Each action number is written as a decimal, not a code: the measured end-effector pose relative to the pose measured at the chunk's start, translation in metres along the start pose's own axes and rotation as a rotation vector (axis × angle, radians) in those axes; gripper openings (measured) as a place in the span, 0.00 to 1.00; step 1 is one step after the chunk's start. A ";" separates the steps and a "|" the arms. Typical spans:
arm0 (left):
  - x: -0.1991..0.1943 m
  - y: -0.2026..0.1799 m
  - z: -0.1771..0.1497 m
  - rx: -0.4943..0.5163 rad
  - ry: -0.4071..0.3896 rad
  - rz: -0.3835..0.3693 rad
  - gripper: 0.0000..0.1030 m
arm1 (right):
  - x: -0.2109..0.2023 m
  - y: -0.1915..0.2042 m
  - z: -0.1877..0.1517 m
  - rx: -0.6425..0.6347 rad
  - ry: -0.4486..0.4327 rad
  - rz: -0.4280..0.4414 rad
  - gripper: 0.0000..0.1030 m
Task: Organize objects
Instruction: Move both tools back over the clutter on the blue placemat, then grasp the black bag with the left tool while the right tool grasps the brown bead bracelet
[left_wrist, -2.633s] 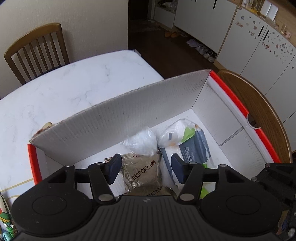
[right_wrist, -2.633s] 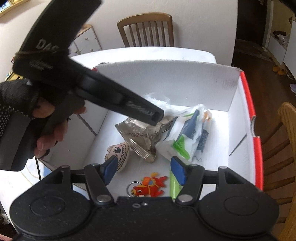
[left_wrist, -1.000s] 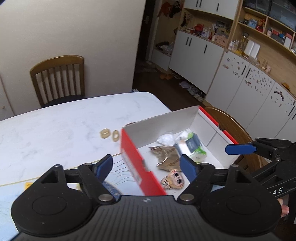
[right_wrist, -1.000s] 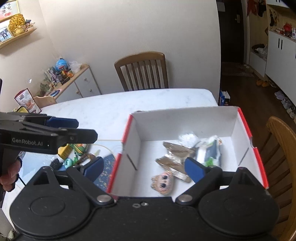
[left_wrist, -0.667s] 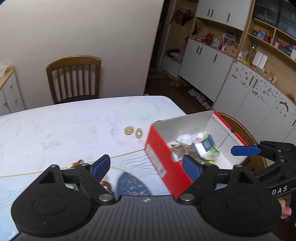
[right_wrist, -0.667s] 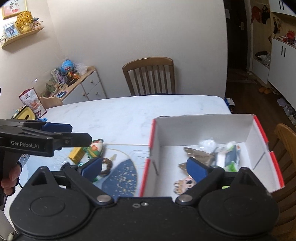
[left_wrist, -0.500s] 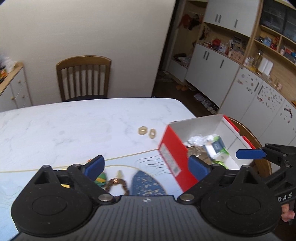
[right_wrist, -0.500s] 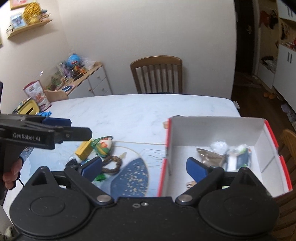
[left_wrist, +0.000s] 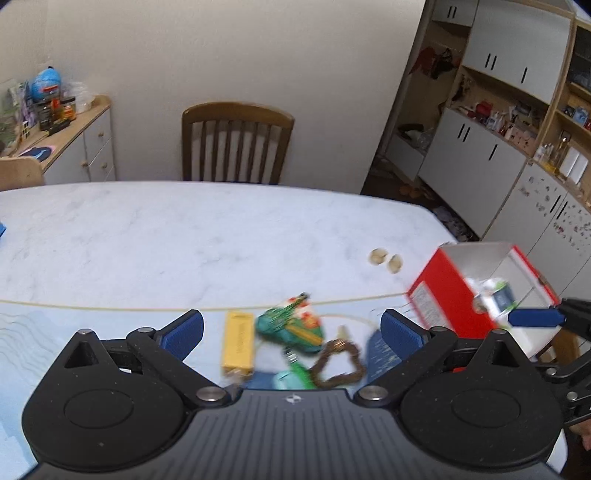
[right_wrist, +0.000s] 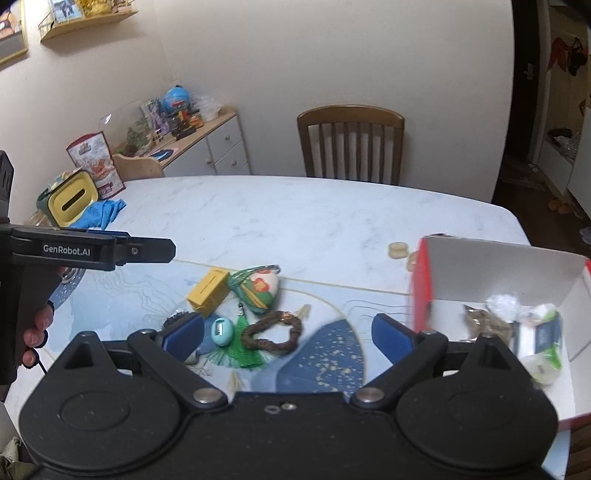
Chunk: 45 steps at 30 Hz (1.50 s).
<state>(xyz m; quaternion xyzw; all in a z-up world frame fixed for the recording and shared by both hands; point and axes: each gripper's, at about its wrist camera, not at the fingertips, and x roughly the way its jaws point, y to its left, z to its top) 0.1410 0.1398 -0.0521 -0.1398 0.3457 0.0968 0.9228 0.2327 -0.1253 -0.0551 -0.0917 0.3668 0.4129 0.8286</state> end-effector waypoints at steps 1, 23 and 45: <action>0.001 0.006 -0.003 0.002 0.003 0.009 1.00 | 0.005 0.005 0.000 -0.015 0.006 0.001 0.94; 0.068 0.060 -0.071 0.016 0.103 0.070 1.00 | 0.125 0.011 -0.005 0.011 0.180 -0.139 0.82; 0.095 0.061 -0.080 0.010 0.120 0.054 0.96 | 0.187 0.007 -0.009 0.002 0.279 -0.182 0.49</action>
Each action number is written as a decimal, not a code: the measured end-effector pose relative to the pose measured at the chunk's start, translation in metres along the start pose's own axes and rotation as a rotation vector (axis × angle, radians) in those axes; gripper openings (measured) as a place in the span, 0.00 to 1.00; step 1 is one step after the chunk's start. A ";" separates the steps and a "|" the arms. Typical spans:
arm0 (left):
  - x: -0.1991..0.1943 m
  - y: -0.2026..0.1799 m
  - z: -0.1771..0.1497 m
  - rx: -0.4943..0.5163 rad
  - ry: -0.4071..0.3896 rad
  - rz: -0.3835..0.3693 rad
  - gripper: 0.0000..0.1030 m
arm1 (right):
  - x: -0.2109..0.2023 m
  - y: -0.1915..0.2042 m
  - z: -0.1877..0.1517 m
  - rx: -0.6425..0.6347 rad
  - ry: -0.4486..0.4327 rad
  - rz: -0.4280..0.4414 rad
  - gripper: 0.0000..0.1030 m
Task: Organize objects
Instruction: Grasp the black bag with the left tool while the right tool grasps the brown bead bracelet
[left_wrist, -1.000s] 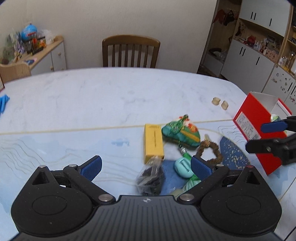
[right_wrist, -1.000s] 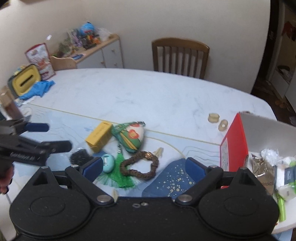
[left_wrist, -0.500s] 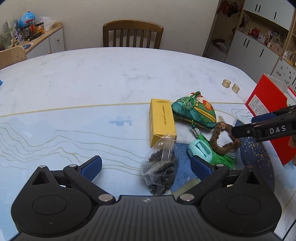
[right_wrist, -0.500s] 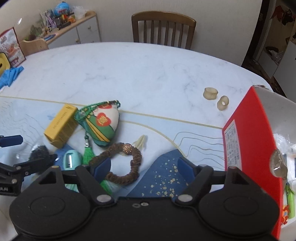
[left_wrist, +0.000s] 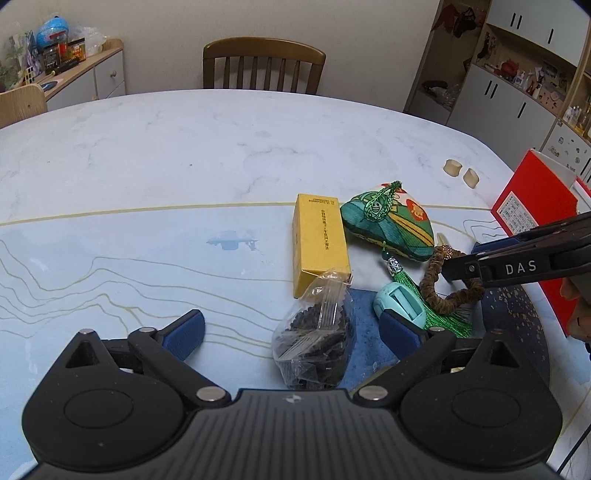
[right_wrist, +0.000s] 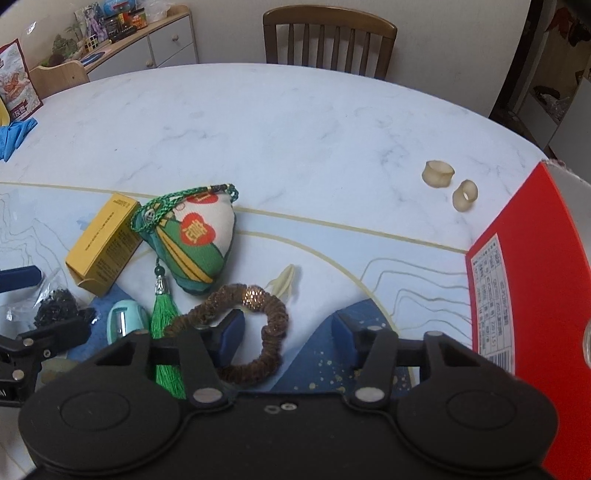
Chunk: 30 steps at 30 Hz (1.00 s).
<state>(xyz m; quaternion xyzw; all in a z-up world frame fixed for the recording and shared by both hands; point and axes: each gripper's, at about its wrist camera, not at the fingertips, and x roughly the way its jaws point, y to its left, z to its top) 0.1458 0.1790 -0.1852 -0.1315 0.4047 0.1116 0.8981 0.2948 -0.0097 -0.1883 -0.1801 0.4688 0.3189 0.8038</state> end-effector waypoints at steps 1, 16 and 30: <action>0.000 -0.001 0.000 0.005 -0.002 0.004 0.94 | 0.001 0.001 0.000 -0.004 -0.002 0.000 0.47; -0.006 -0.009 0.004 0.019 0.022 0.003 0.42 | -0.001 0.013 0.001 -0.042 -0.014 0.005 0.11; -0.024 0.000 0.013 -0.021 0.054 0.010 0.36 | -0.052 0.003 -0.007 0.018 -0.108 0.052 0.09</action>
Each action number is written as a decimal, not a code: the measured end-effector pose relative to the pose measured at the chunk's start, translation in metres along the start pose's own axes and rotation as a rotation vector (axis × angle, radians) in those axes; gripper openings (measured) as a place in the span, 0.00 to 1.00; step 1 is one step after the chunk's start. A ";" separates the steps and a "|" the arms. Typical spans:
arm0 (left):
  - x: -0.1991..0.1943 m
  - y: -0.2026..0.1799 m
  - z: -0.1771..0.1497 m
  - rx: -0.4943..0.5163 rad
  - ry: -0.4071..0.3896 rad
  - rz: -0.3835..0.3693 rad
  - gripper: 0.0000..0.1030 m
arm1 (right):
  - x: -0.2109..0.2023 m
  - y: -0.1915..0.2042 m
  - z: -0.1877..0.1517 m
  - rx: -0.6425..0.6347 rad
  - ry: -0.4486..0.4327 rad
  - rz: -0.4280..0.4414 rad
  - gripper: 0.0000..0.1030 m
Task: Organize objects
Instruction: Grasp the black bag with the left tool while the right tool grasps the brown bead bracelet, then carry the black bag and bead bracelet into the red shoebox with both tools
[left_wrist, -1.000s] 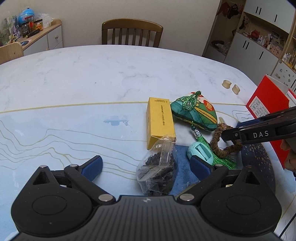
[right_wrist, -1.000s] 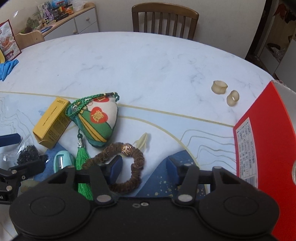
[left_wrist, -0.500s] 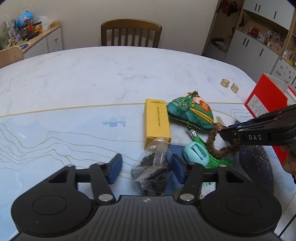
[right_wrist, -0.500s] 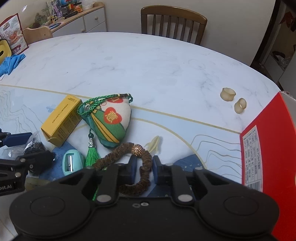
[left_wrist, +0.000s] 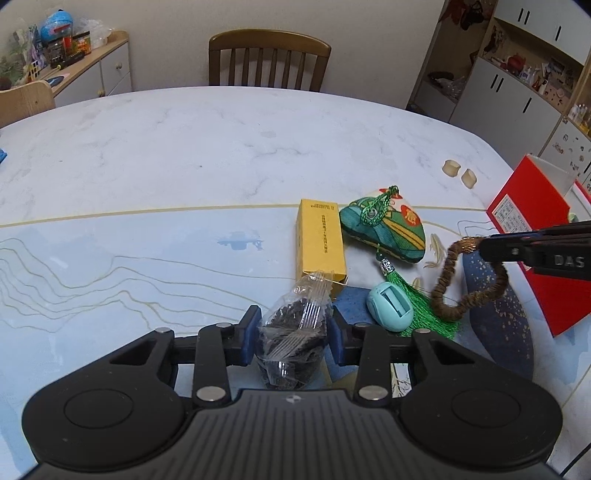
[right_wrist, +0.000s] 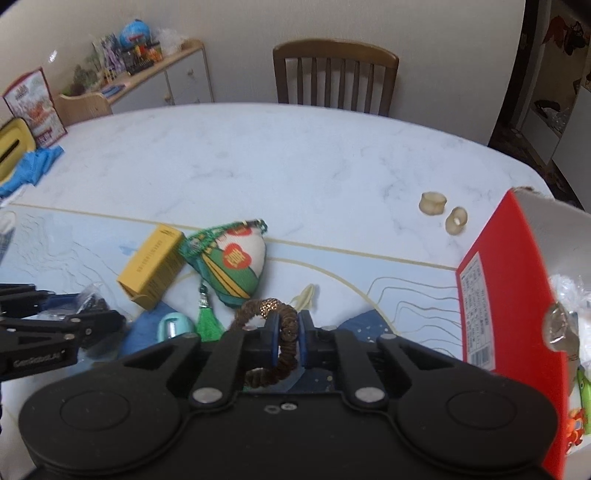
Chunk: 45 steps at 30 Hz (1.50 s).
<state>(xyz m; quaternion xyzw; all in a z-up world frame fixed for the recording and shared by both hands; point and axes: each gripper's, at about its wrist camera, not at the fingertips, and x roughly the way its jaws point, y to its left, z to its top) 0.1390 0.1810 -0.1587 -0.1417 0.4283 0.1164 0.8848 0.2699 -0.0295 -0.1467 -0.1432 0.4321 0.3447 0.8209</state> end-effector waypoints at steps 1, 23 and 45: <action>-0.003 0.000 0.001 -0.001 0.002 -0.003 0.36 | -0.005 -0.001 0.000 0.001 -0.006 0.002 0.09; -0.082 -0.078 0.038 0.154 -0.037 -0.116 0.36 | -0.138 -0.061 0.006 0.051 -0.151 0.050 0.09; -0.065 -0.245 0.078 0.319 -0.032 -0.205 0.36 | -0.187 -0.210 -0.014 0.160 -0.220 -0.044 0.09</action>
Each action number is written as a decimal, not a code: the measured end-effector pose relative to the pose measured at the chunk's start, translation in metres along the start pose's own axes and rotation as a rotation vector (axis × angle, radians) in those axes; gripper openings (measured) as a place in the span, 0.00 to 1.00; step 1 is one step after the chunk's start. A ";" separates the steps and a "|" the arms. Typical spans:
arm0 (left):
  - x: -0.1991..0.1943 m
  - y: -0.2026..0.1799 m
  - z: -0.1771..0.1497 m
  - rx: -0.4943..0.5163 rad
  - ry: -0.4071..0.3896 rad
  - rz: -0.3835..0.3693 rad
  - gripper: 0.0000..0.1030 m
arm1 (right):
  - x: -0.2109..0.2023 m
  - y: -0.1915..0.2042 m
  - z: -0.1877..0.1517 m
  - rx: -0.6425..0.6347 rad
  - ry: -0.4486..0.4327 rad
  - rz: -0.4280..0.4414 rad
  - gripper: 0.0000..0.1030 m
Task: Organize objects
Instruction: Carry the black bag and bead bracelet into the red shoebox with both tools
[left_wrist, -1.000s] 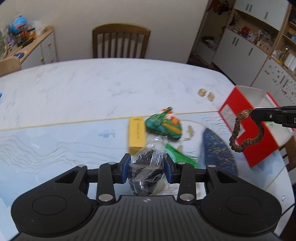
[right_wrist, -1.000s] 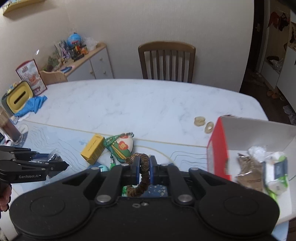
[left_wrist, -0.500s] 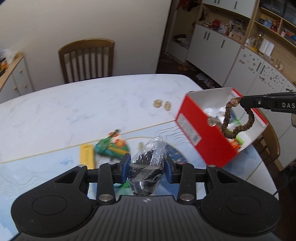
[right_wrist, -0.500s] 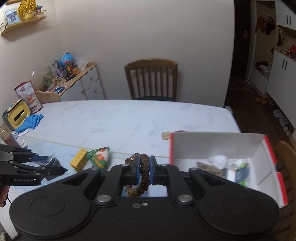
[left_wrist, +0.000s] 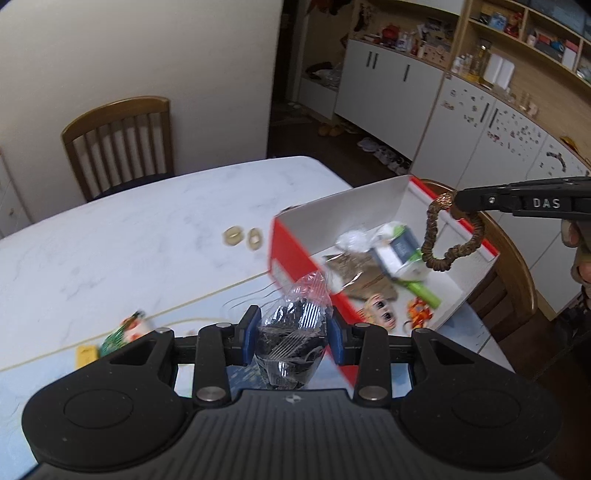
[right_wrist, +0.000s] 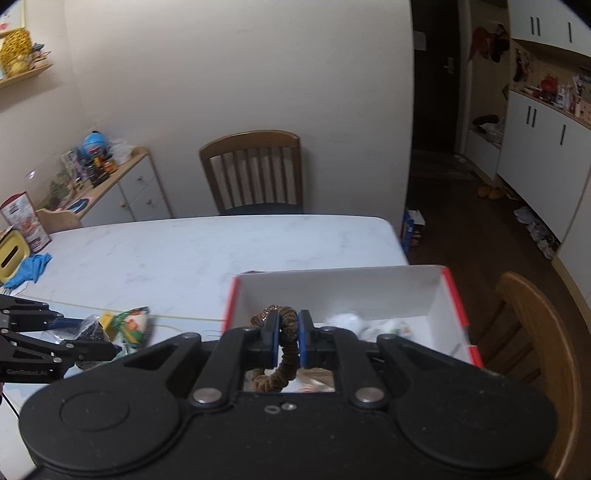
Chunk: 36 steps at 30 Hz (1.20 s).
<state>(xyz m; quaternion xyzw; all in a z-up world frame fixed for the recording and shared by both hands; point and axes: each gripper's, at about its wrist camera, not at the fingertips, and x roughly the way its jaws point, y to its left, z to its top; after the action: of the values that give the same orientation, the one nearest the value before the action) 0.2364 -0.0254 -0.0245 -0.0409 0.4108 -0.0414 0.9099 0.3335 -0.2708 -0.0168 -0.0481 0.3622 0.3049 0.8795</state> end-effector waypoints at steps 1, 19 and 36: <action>0.004 -0.006 0.003 0.008 0.003 -0.003 0.36 | 0.000 -0.007 -0.001 0.008 0.001 -0.003 0.09; 0.104 -0.087 0.035 0.015 0.138 -0.044 0.36 | 0.033 -0.086 -0.031 0.033 0.100 0.011 0.09; 0.180 -0.137 0.036 0.095 0.263 -0.044 0.36 | 0.070 -0.113 -0.059 -0.072 0.244 0.065 0.09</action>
<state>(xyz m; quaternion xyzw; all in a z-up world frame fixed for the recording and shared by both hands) 0.3765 -0.1797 -0.1199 -0.0008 0.5233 -0.0857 0.8479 0.4013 -0.3450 -0.1221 -0.1047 0.4569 0.3377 0.8162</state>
